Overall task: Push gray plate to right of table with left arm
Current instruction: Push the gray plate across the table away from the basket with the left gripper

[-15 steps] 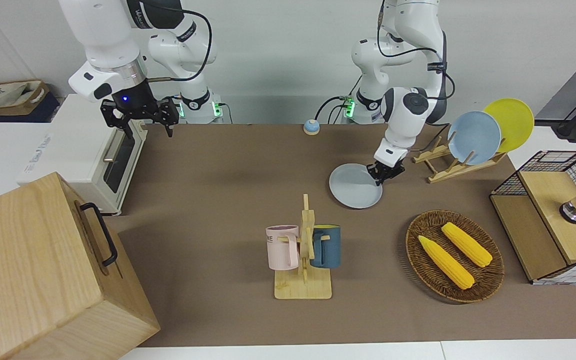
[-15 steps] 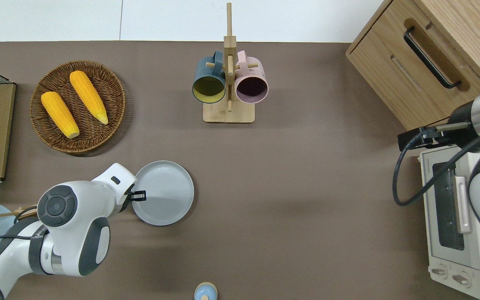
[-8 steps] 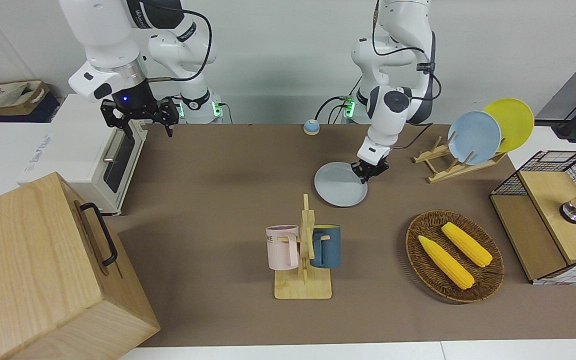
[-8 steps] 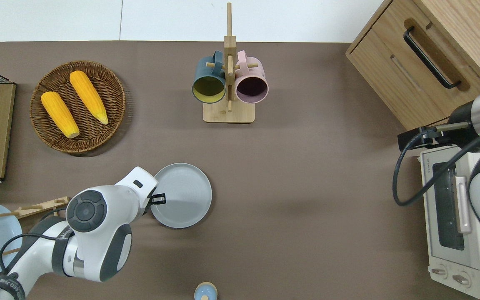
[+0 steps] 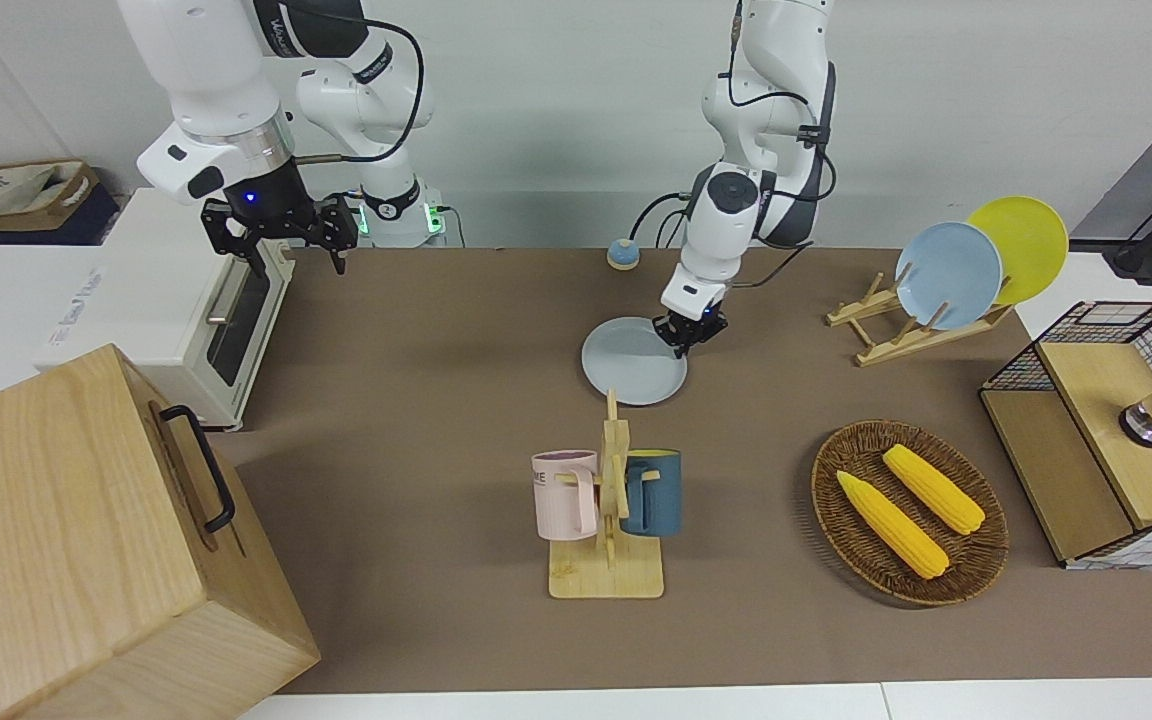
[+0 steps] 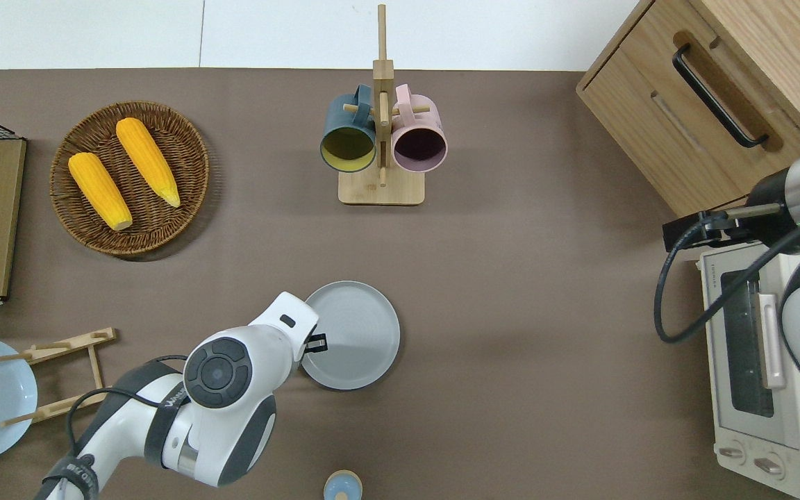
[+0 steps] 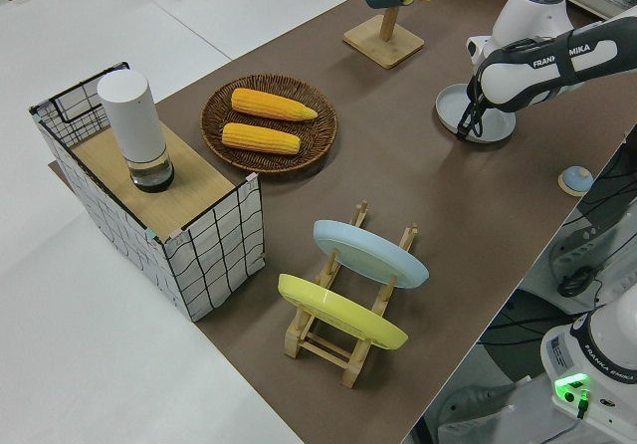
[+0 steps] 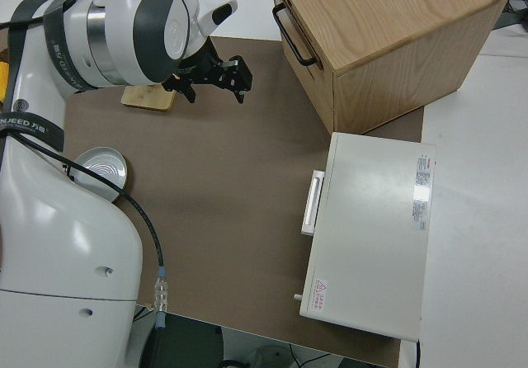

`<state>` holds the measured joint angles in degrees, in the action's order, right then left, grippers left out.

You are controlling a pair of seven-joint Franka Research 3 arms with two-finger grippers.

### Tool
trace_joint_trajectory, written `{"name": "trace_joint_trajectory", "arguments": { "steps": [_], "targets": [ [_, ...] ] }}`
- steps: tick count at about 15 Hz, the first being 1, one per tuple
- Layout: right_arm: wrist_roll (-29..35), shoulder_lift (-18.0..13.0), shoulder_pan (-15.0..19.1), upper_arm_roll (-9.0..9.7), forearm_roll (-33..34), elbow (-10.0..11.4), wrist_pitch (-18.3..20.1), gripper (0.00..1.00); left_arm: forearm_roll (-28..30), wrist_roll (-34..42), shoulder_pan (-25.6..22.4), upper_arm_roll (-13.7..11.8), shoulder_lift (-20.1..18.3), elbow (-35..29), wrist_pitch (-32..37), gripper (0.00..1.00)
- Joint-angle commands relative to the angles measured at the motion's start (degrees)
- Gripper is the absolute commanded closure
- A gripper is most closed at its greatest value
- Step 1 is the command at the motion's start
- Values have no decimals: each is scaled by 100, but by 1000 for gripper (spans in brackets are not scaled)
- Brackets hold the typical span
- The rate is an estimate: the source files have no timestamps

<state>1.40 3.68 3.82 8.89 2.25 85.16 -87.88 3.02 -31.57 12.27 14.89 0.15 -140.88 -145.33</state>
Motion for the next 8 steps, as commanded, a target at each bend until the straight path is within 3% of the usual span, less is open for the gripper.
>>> {"name": "trace_joint_trajectory", "arguments": {
  "steps": [1,8],
  "targets": [
    [18,-34,4,-1,-40,-8,60,17,14,-577,512,-48,380,175,-136,1000],
    [18,-34,4,-1,-40,-8,60,17,-47,-1386,1101,-48,706,526,-268,1000]
  ]
}}
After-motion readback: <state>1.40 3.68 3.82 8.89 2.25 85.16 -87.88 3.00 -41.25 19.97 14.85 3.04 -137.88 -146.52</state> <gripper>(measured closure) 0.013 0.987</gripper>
